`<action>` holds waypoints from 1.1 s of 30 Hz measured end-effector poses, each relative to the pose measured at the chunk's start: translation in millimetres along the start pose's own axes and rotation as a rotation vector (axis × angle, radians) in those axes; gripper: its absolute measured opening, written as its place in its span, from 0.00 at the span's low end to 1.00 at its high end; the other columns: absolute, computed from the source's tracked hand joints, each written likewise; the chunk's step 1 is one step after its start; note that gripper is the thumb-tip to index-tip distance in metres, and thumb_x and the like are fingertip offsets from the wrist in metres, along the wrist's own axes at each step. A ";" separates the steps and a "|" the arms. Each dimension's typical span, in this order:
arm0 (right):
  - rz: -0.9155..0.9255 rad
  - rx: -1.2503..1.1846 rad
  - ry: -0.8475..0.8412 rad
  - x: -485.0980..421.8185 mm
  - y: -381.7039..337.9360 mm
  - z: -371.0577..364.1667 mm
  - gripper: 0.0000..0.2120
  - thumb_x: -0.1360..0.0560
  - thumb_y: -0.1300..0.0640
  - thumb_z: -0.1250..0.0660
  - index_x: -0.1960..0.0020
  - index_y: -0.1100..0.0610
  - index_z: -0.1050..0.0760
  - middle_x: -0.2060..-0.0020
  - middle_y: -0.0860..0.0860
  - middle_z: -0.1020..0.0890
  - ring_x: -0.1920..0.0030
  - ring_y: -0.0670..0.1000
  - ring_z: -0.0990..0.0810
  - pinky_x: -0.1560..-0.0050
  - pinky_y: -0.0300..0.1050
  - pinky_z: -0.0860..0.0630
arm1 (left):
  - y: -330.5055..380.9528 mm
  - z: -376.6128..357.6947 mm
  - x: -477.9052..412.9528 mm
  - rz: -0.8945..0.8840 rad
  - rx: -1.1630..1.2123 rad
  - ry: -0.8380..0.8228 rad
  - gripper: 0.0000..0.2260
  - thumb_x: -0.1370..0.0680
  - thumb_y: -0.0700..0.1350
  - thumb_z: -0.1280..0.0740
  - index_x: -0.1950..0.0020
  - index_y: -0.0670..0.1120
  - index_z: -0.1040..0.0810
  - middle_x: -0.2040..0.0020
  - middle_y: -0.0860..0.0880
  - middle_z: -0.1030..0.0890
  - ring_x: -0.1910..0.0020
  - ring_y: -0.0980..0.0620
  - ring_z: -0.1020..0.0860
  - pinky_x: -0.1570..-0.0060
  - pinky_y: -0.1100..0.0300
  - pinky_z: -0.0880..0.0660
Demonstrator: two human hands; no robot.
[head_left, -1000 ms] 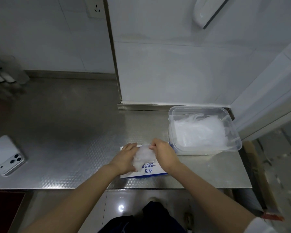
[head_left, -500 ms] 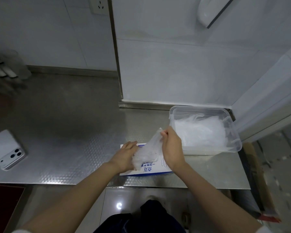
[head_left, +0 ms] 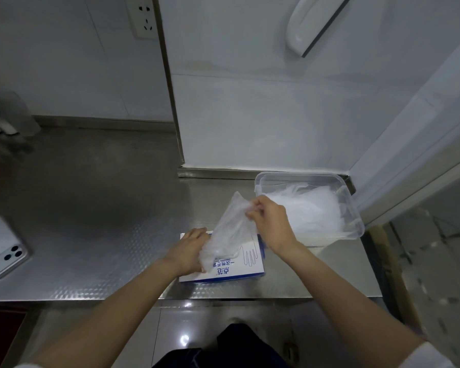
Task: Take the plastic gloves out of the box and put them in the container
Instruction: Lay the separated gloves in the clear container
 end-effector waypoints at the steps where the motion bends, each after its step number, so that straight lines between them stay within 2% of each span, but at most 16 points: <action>1: 0.020 -0.013 0.024 -1.4 -2.6 5.7 0.04 0.23 0.61 0.35 0.49 0.60 0.26 0.59 0.53 0.20 0.58 0.51 0.22 0.61 0.38 0.30 | -0.3 -0.1 0.5 0.002 -0.006 -0.008 0.37 0.30 0.48 0.26 0.26 0.47 0.40 0.24 0.47 0.45 0.25 0.48 0.47 0.30 0.62 0.48; 3: 0.057 -0.035 0.084 -3.5 -8.6 22.6 0.05 0.23 0.62 0.36 0.49 0.62 0.26 0.61 0.53 0.21 0.60 0.51 0.24 0.62 0.37 0.33 | 0.1 -0.7 -0.6 0.009 -0.015 -0.021 0.37 0.30 0.48 0.26 0.26 0.47 0.41 0.24 0.47 0.45 0.25 0.49 0.48 0.30 0.63 0.49; 6: 0.105 -0.060 0.159 -11.3 -12.9 47.3 0.03 0.22 0.63 0.38 0.54 0.60 0.27 0.64 0.54 0.22 0.63 0.54 0.25 0.63 0.42 0.34 | 0.4 0.6 0.6 0.048 -0.020 -0.063 0.38 0.29 0.48 0.26 0.25 0.48 0.42 0.24 0.47 0.45 0.25 0.50 0.48 0.31 0.63 0.48; 8: 0.141 -0.047 0.184 -16.7 -13.7 62.1 0.06 0.22 0.63 0.38 0.58 0.60 0.30 0.68 0.52 0.25 0.67 0.50 0.29 0.66 0.41 0.37 | 1.4 3.9 0.8 0.063 0.007 -0.125 0.37 0.28 0.45 0.27 0.24 0.48 0.43 0.24 0.47 0.45 0.25 0.49 0.47 0.31 0.62 0.46; 11: 0.194 -0.061 0.215 -21.4 -19.9 84.8 0.07 0.22 0.64 0.38 0.59 0.60 0.31 0.71 0.45 0.29 0.69 0.43 0.33 0.67 0.34 0.36 | 9.2 28.1 -1.3 0.052 0.107 -0.118 0.26 0.24 0.35 0.36 0.27 0.43 0.38 0.27 0.45 0.38 0.28 0.48 0.39 0.34 0.64 0.41; 13: 0.227 -0.045 0.128 -23.6 -22.9 91.9 0.05 0.23 0.63 0.36 0.58 0.59 0.29 0.68 0.44 0.25 0.68 0.42 0.29 0.65 0.31 0.34 | 17.6 59.0 -7.1 0.058 0.258 0.039 0.24 0.24 0.31 0.38 0.29 0.43 0.35 0.29 0.45 0.33 0.30 0.49 0.34 0.37 0.65 0.38; 15: 0.237 -0.055 -0.028 -23.7 -25.6 89.2 0.05 0.25 0.64 0.33 0.57 0.56 0.27 0.66 0.44 0.22 0.67 0.38 0.25 0.64 0.29 0.32 | 34.9 89.1 -9.0 0.021 0.479 0.141 0.25 0.25 0.33 0.34 0.29 0.43 0.36 0.30 0.47 0.32 0.31 0.52 0.33 0.36 0.65 0.37; 17: 0.251 -0.080 -0.173 -18.8 -31.6 84.3 0.07 0.27 0.65 0.31 0.58 0.54 0.26 0.65 0.43 0.20 0.65 0.35 0.23 0.61 0.29 0.31 | 62.2 108.2 -9.1 -0.074 0.640 0.114 0.31 0.28 0.44 0.28 0.28 0.46 0.36 0.32 0.53 0.32 0.33 0.57 0.33 0.33 0.62 0.37; 19: 0.292 -0.100 -0.269 -13.5 -39.8 80.6 0.07 0.29 0.67 0.30 0.58 0.56 0.24 0.64 0.43 0.20 0.63 0.34 0.23 0.60 0.27 0.31 | 89.7 118.4 -7.1 -0.154 0.722 0.037 0.34 0.34 0.54 0.25 0.31 0.48 0.32 0.35 0.56 0.27 0.37 0.60 0.28 0.37 0.64 0.32; 22: 0.318 -0.128 -0.299 -12.7 -41.5 78.6 0.10 0.30 0.69 0.30 0.53 0.56 0.22 0.59 0.46 0.19 0.60 0.36 0.23 0.58 0.26 0.31 | 110.3 120.4 -8.4 -0.216 0.719 0.035 0.17 0.29 0.47 0.26 0.44 0.39 0.21 0.53 0.51 0.19 0.56 0.56 0.21 0.54 0.64 0.26; 24: 0.308 -0.129 -0.132 -16.5 -32.7 85.3 0.15 0.30 0.68 0.30 0.47 0.54 0.25 0.53 0.47 0.20 0.54 0.41 0.24 0.52 0.29 0.32 | 113.4 121.9 -10.3 -0.180 0.759 0.124 0.08 0.26 0.40 0.28 0.50 0.37 0.19 0.59 0.48 0.19 0.62 0.55 0.23 0.59 0.61 0.27; 26: 0.282 -0.084 0.181 -15.5 -21.5 99.4 0.18 0.29 0.65 0.29 0.42 0.55 0.28 0.49 0.47 0.26 0.50 0.45 0.28 0.48 0.29 0.35 | 115.7 122.8 -8.7 -0.132 0.822 0.222 0.03 0.25 0.38 0.30 0.52 0.42 0.19 0.59 0.50 0.18 0.62 0.60 0.20 0.58 0.65 0.24; 28: 0.262 -0.109 0.400 -4.6 -17.3 107.0 0.16 0.29 0.63 0.28 0.45 0.55 0.29 0.50 0.47 0.27 0.51 0.45 0.30 0.49 0.27 0.35 | 116.2 125.4 -7.0 -0.079 0.846 0.348 0.04 0.25 0.39 0.30 0.53 0.46 0.20 0.59 0.53 0.18 0.63 0.63 0.20 0.58 0.67 0.23; 29: 0.264 -0.159 0.399 0.1 -17.0 103.4 0.14 0.29 0.62 0.28 0.48 0.54 0.30 0.53 0.47 0.26 0.55 0.43 0.28 0.52 0.28 0.33 | 115.6 125.4 -6.5 -0.045 0.851 0.414 0.04 0.25 0.39 0.30 0.54 0.48 0.20 0.59 0.54 0.18 0.62 0.62 0.20 0.57 0.67 0.23; 31: 0.249 -0.205 0.220 6.5 -19.1 83.3 0.14 0.30 0.58 0.26 0.52 0.50 0.30 0.57 0.45 0.25 0.60 0.41 0.26 0.58 0.29 0.31 | 116.2 124.4 -6.4 0.001 0.884 0.498 0.02 0.26 0.40 0.29 0.54 0.45 0.19 0.59 0.51 0.17 0.59 0.56 0.19 0.54 0.61 0.23; 33: 0.199 -0.154 -0.005 12.5 -19.8 57.4 0.15 0.30 0.52 0.26 0.50 0.48 0.31 0.56 0.40 0.26 0.58 0.39 0.25 0.57 0.30 0.29 | 121.2 121.0 -6.5 0.031 0.895 0.521 0.08 0.26 0.43 0.29 0.50 0.41 0.19 0.56 0.45 0.17 0.55 0.49 0.18 0.51 0.54 0.22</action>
Point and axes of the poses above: each hand's wrist, its own x-axis away from the middle knuckle, its own z-axis out of the back of the hand, y = z × x, the point moved 6 cm from there along -x, towards the middle knuckle
